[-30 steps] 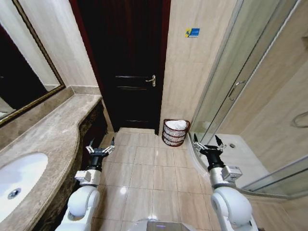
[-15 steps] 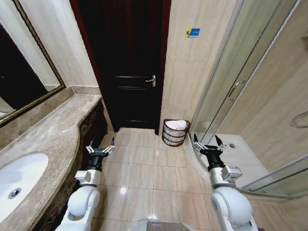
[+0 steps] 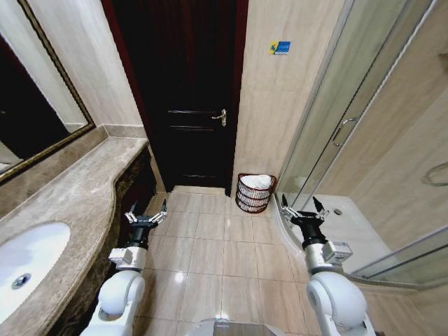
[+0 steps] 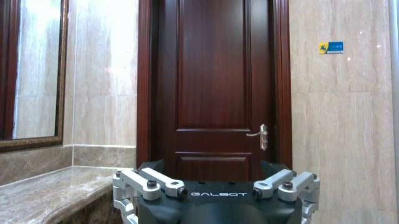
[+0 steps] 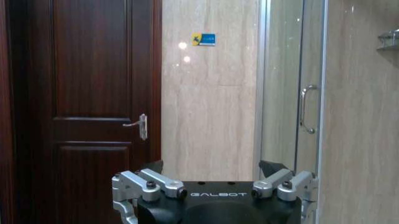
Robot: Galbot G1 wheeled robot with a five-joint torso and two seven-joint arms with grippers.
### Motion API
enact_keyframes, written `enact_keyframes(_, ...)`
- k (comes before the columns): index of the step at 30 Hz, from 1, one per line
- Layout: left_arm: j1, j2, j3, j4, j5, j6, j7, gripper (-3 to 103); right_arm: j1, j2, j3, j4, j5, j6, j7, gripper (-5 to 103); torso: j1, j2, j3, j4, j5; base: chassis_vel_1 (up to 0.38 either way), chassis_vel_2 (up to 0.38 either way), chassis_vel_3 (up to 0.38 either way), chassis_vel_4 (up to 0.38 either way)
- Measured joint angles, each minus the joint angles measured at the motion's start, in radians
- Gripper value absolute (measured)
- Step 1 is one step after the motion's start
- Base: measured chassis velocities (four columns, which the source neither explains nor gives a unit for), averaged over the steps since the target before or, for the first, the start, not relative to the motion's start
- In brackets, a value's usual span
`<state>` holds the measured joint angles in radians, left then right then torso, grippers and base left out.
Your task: Discard the used towel into the hamper.
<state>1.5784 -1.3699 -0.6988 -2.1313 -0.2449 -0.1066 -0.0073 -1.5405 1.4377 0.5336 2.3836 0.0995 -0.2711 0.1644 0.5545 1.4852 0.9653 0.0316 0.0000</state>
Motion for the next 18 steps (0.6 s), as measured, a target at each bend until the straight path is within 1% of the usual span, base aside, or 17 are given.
enact_keyframes(18,0.0,0.0,0.0,0.0,0.0,0.0,0.0,100,0.0,0.0,0.0,0.0,0.0,0.0,0.0,100,0.0,0.0,0.0,0.0,0.0,0.0,0.0,0.0,0.0)
